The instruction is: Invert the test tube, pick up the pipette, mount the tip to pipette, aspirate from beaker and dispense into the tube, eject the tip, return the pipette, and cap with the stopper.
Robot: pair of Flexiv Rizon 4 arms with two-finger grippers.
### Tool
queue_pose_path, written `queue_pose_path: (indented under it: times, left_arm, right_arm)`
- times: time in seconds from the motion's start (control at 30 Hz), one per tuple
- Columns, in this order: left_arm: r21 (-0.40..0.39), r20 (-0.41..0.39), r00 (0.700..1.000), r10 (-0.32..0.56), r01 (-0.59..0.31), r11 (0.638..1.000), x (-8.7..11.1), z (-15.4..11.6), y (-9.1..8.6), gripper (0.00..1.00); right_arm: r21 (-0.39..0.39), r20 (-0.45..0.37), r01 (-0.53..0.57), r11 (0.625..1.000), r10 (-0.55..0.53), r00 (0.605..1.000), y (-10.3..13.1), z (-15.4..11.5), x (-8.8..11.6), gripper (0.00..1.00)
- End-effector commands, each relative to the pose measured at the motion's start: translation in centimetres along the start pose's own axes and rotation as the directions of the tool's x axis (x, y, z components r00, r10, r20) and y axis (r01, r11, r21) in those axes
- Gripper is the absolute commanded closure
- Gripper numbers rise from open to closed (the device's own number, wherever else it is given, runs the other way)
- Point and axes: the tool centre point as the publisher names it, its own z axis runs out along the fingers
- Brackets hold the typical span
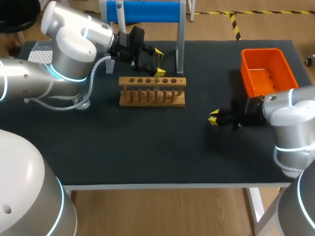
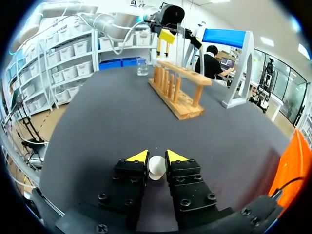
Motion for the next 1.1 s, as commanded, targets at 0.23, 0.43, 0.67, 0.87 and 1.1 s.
queue_pose_path:
  times: [0.23,0.43,0.67,0.87,1.1]
  left_arm:
    - [0.001,-0.005,1.000,0.000,0.000,1.000,-0.1,0.0,0.0,0.00]
    - [0.001,-0.005,1.000,0.000,0.000,1.000,-0.1,0.0,0.0,0.00]
    - [0.001,-0.005,1.000,0.000,0.000,1.000,-0.1,0.0,0.0,0.00]
    - [0.001,-0.005,1.000,0.000,0.000,1.000,-0.1,0.0,0.0,0.00]
    - [0.001,-0.005,1.000,0.000,0.000,1.000,-0.1,0.0,0.0,0.00]
  right_arm:
    - [-0.033,-0.054,0.066,0.997,-0.068,0.996,6.4,-3.6,-2.7,1.00]
    - [-0.071,-0.071,0.161,0.984,-0.166,0.984,12.2,-5.2,-3.9,1.00]
    - [-0.124,-0.061,0.234,0.964,-0.243,0.968,18.0,-5.8,-4.2,1.00]
    - [-0.124,-0.061,0.234,0.964,-0.243,0.968,18.0,-5.8,-4.2,1.00]
    - [-0.124,-0.061,0.234,0.964,-0.243,0.968,18.0,-5.8,-4.2,1.00]
